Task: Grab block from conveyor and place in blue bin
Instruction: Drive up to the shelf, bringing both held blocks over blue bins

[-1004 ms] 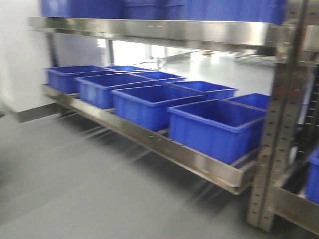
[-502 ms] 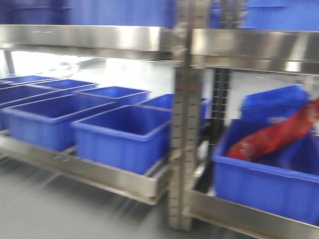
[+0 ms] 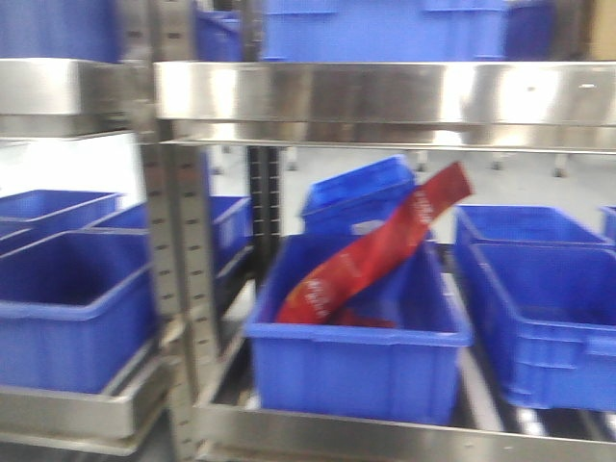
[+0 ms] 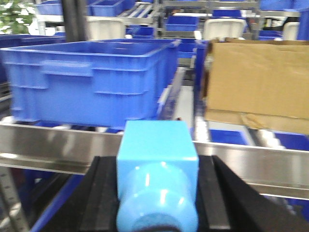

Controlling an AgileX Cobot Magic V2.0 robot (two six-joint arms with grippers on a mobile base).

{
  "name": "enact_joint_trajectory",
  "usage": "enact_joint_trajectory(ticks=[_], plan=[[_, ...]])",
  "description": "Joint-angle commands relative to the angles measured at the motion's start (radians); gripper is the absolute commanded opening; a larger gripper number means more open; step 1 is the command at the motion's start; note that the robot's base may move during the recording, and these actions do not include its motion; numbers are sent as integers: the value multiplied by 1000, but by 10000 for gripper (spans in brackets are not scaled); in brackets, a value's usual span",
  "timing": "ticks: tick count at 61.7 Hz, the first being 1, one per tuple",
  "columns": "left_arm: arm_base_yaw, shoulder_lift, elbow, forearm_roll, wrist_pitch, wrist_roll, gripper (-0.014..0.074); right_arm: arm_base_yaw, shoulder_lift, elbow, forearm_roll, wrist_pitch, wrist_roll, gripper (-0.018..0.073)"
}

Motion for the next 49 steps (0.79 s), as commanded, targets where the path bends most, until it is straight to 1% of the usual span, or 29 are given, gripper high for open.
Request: enact_joint_trajectory(ticks=[1,49], plan=[[3,-3,1,-7,-21,3,-111,0,-7,0,-2,-27,0,-162],[3,-3,1,-7,-21,3,-111,0,-7,0,-2,-27,0,-162]])
